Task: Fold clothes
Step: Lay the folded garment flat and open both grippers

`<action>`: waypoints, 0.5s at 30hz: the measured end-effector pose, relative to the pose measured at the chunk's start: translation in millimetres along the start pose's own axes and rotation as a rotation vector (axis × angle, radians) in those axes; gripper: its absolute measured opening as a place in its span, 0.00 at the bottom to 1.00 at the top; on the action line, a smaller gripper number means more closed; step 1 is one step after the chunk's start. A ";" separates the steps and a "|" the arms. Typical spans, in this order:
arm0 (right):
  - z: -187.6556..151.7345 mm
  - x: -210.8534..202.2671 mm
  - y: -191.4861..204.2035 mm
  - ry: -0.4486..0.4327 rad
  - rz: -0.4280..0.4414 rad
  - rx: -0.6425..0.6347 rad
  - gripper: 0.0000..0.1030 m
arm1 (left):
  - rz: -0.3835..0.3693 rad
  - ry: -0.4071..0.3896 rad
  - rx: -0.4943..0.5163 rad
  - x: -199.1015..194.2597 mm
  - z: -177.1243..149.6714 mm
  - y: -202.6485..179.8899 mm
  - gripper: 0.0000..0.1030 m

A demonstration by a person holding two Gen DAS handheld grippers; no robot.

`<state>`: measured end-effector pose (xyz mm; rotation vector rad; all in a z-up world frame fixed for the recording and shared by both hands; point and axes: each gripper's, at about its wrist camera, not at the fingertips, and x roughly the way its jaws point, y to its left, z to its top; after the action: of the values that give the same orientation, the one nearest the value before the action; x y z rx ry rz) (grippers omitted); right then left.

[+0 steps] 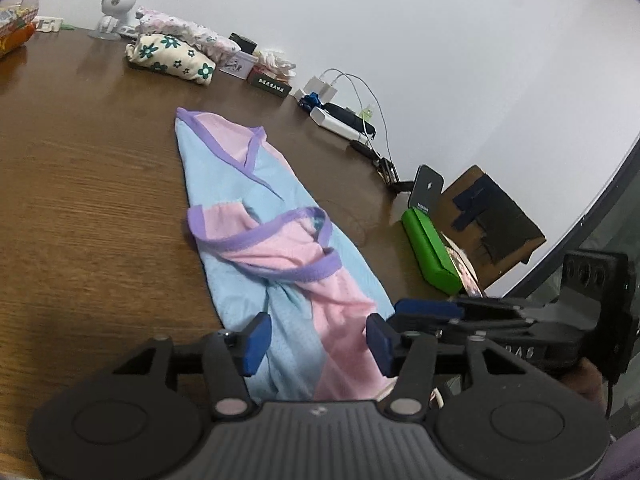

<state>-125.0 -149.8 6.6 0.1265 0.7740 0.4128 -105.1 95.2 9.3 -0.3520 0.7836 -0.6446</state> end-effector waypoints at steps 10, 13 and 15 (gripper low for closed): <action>9.4 1.4 -1.0 -0.015 -0.002 -0.002 0.41 | 0.012 0.021 0.040 1.2 -1.8 0.1 0.50; 10.9 2.2 0.3 -0.017 -0.002 -0.009 0.41 | 0.018 0.018 0.058 0.4 -2.5 -1.1 0.50; 14.2 1.1 0.8 -0.022 -0.008 -0.027 0.45 | 0.030 -0.001 0.069 -4.5 -2.2 -2.0 0.50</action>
<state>-114.6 -148.1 16.3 0.1028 0.7469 0.4140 -109.9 96.5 11.3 -0.2773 0.7625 -0.6419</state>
